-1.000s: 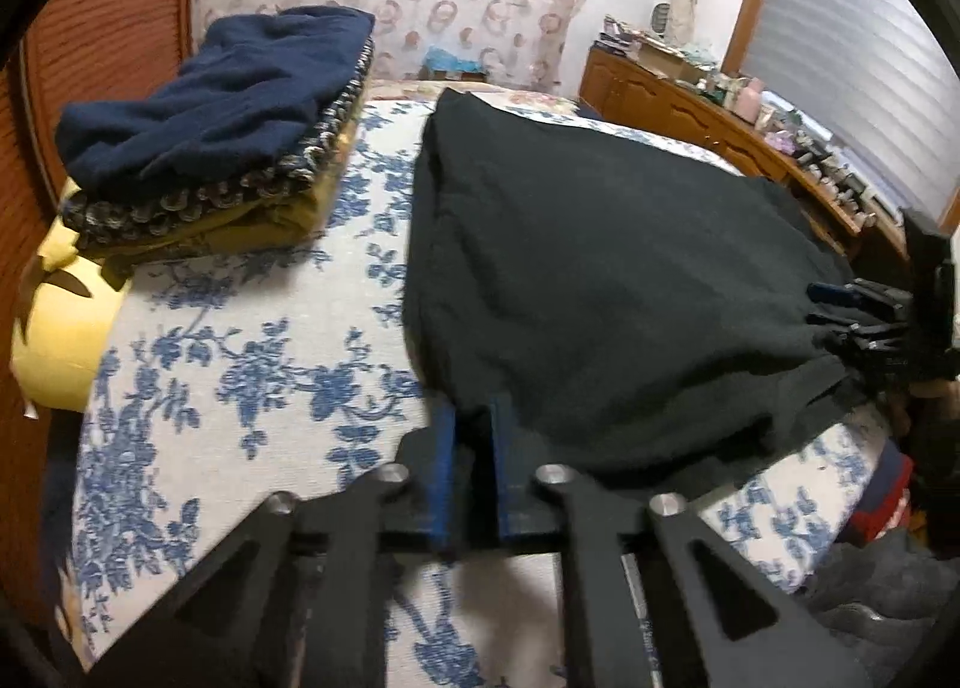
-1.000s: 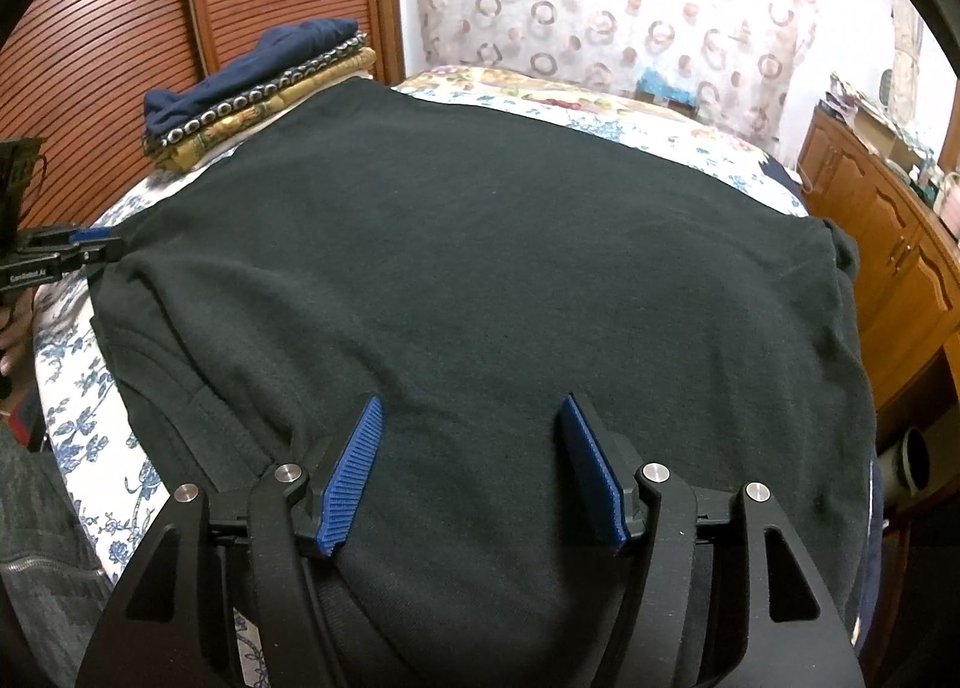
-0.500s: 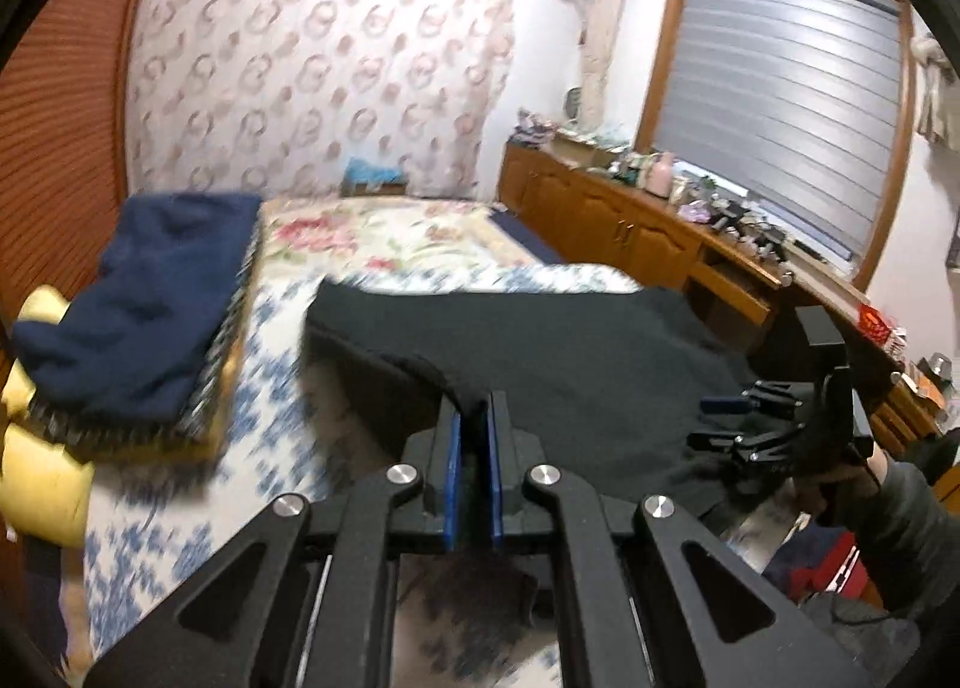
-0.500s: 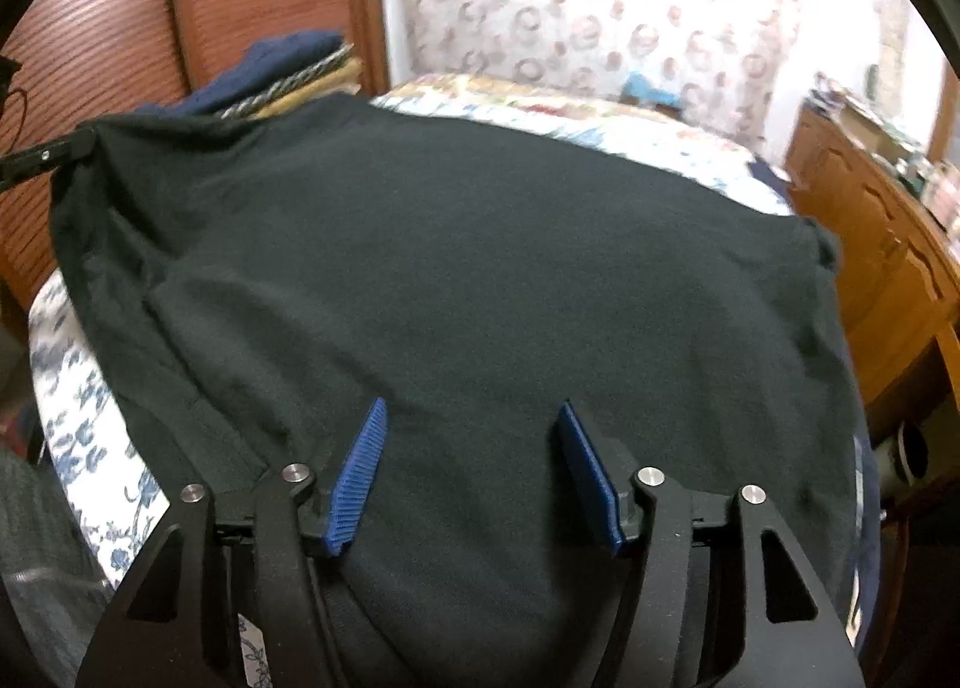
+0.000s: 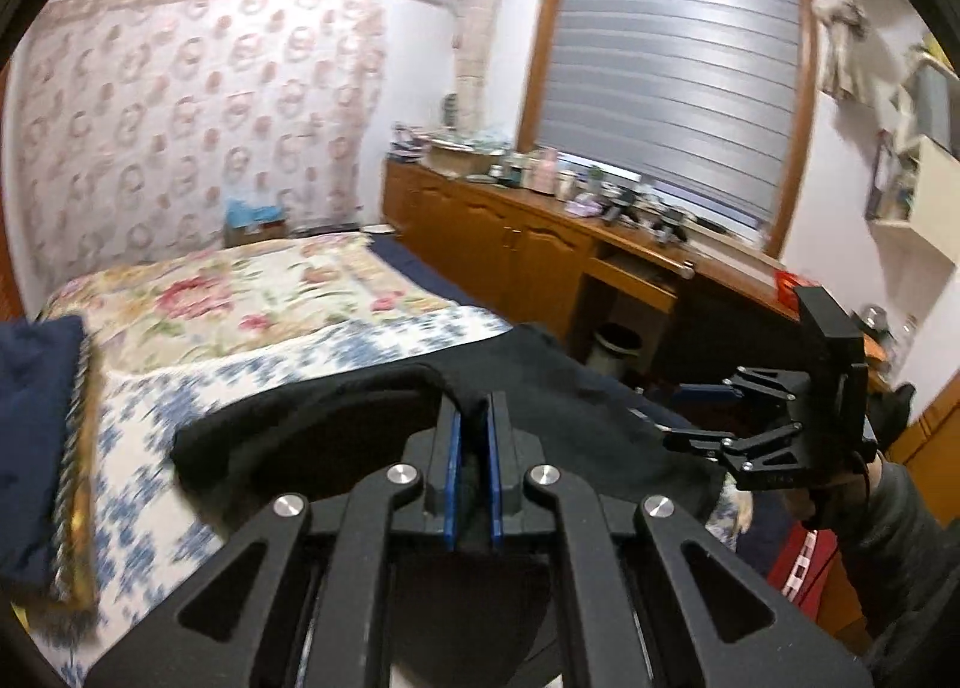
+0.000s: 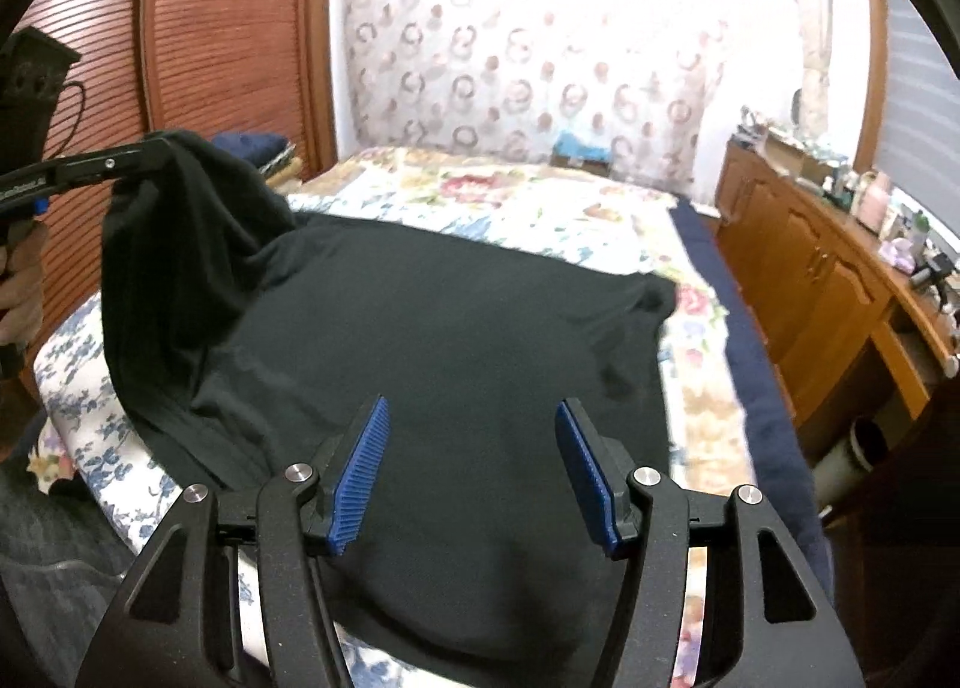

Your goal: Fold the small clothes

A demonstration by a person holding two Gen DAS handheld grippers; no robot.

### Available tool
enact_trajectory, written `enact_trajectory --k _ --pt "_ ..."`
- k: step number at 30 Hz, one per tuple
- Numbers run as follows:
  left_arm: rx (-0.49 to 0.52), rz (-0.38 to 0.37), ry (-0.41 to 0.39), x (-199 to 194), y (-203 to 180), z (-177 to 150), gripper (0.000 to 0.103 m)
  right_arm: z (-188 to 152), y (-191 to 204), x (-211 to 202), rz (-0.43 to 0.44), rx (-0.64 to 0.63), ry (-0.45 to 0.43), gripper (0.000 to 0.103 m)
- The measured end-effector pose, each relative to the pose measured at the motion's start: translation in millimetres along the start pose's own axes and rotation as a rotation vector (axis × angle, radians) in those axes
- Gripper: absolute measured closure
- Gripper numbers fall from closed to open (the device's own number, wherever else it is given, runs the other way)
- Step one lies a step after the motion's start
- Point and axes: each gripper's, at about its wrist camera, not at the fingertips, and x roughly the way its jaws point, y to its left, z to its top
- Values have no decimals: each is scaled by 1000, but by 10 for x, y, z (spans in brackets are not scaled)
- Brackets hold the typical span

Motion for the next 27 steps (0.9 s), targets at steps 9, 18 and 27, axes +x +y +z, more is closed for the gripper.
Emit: enact_trajectory --k 9,18,27 --pt "81 -103 37 296 -529 197 99 -22 -302 -182 -69 41 -24 43" --pt "159 -222 73 609 -1078 415 99 -46 -587 -361 -131 92 -59 43" --pt "155 -217 171 985 -1168 294 87 -123 -707 -362 -176 119 -48 43"
